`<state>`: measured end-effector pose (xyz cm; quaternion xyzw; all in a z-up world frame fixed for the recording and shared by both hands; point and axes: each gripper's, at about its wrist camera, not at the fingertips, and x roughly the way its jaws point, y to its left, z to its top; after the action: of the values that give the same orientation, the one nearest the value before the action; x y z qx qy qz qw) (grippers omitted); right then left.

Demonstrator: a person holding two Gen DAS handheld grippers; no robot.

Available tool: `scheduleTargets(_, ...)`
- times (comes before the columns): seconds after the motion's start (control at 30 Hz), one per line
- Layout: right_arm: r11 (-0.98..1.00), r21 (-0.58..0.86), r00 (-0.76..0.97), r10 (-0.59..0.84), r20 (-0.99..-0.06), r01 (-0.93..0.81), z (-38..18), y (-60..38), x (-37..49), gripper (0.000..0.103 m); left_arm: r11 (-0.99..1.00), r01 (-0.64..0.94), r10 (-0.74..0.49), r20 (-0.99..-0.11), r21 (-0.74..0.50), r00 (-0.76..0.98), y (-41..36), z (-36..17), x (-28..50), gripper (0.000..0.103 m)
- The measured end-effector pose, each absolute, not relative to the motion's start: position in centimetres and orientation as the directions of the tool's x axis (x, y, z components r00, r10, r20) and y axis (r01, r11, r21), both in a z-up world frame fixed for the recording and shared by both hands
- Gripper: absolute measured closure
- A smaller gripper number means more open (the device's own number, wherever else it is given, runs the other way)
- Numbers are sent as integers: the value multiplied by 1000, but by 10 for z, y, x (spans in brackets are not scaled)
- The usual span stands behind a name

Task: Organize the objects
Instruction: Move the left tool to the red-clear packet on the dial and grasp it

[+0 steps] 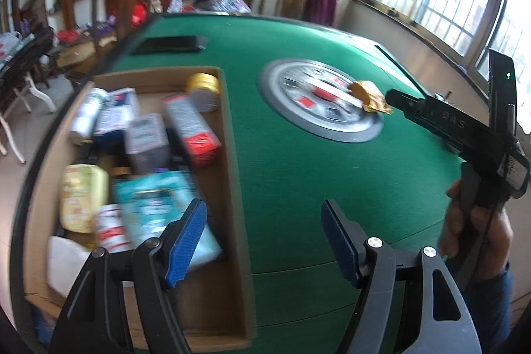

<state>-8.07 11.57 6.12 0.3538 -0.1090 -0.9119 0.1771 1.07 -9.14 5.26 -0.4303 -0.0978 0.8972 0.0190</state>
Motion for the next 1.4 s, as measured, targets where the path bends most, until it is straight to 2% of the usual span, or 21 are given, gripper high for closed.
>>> scheduleTargets(0.1, -934, 302, -721, -343, -602, 192, 64, 145, -88, 50, -966, 31, 188, -785, -256, -590, -72, 52, -15, 31)
scheduleTargets(0.23, -940, 323, -747, -292, -597, 109, 66, 189, -98, 50, -941, 89, 224, -797, -327, -561, -58, 51, -55, 31)
scheduleTargets(0.53, -911, 412, -763, -272, -586, 8, 67, 232, -104, 50, -871, 299, 217, -851, -389, -478, -36, 28, -164, 31)
scheduleTargets(0.6, -909, 417, -768, -275, -579, 11, 69, 232, -103, 50, -870, 329, 185, -862, -367, -471, -33, 24, -177, 31)
scheduleTargets(0.87, -883, 469, -776, -322, -543, 37, 75, 232, -99, 50, -815, 418, 175, -857, -402, -484, -21, 6, -220, 31)
scheduleTargets(1.07, -868, 494, -771, -345, -535, 46, 75, 233, -98, 50, -859, 428, 42, -873, -279, -485, -4, 7, -239, 31)
scheduleTargets(1.23, -862, 506, -769, -349, -536, 39, 74, 235, -99, 50, -932, 330, -23, -887, -147, -461, 7, 6, -239, 34)
scheduleTargets(1.33, -861, 507, -768, -347, -538, 34, 73, 236, -99, 50, -963, 259, -61, -878, -73, -474, 11, 5, -232, 48)
scheduleTargets(1.4, -864, 502, -769, -341, -540, 31, 73, 235, -100, 50, -970, 237, -70, -873, -54, -483, 10, 6, -231, 61)
